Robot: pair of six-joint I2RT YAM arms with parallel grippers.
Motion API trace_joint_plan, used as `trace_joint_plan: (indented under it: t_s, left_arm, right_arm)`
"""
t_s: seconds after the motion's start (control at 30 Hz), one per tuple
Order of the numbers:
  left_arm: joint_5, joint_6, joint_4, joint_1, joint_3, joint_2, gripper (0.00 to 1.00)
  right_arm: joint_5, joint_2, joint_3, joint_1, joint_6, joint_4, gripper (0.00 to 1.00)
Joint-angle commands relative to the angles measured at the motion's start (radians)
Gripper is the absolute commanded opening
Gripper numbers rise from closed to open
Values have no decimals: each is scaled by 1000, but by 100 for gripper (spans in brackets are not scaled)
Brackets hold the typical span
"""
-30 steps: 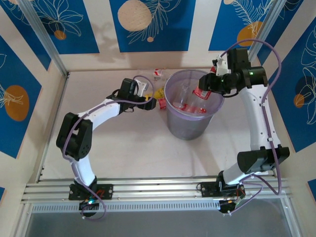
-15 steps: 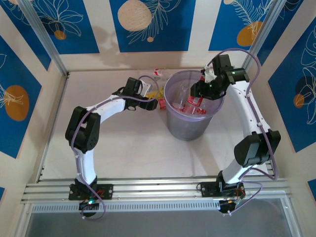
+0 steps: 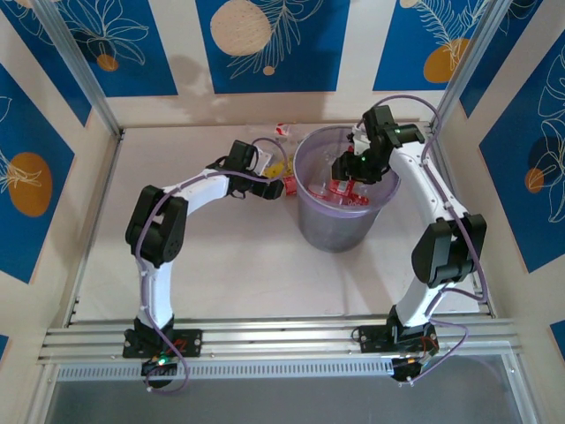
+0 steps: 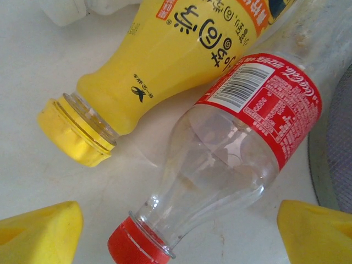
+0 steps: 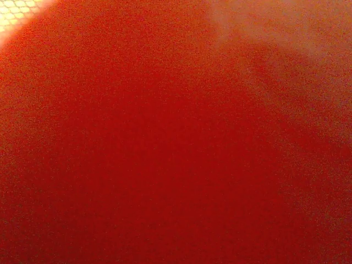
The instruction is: Put the plastic bottles in the bin
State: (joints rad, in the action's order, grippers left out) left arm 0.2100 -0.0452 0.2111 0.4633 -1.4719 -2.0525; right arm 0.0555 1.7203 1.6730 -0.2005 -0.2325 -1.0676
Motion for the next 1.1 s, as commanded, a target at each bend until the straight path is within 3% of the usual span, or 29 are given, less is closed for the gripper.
trace_joint_plan:
  t_s: [0.0,0.3,0.53,0.8,1.07]
  left_arm:
    - [38,11,26,12,-33,-25,91]
    - [31,13,43,14,-41,-48,88]
    - [29,19,54,16,-39,-49,85]
    - [28,25,61,20,-45,-60,83]
    - [34,34,71,26,-51,-60,81]
  right_arm:
    - [23,26,-23,-20,-2,-49,53]
    - [-30,83,-64,-35,-18,-16,56]
    - [-16,86,-60,-33,-10,-8,72]
    - [5,22,-1,-30,-5,-35,80]
    - [119,-91,66,-2,27,-58,86]
